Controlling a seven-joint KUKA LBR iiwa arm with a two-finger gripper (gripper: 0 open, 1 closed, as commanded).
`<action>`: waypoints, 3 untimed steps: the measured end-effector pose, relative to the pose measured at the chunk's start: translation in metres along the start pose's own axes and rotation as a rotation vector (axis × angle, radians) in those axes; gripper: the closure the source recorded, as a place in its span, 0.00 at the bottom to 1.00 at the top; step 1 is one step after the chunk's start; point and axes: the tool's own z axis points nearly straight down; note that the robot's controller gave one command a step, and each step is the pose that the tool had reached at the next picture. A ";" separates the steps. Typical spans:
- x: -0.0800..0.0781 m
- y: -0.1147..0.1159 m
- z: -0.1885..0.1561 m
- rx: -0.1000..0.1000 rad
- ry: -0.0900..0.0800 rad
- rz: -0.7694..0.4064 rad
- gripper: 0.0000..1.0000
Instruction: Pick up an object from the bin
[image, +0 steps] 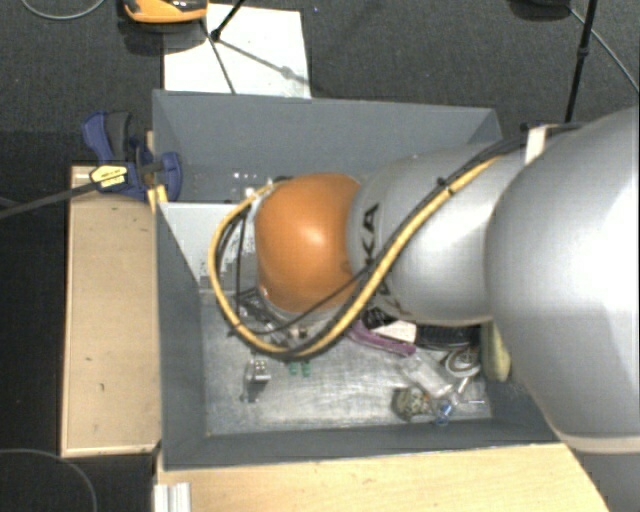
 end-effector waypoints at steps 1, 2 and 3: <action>-0.045 -0.072 -0.021 0.001 -0.013 0.046 0.00; -0.079 -0.141 -0.001 0.002 -0.012 -0.003 0.00; -0.072 -0.219 0.016 0.003 -0.007 -0.233 0.00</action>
Offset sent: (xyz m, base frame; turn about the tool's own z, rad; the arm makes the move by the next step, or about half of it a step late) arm 0.0416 -0.0661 0.0193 0.0376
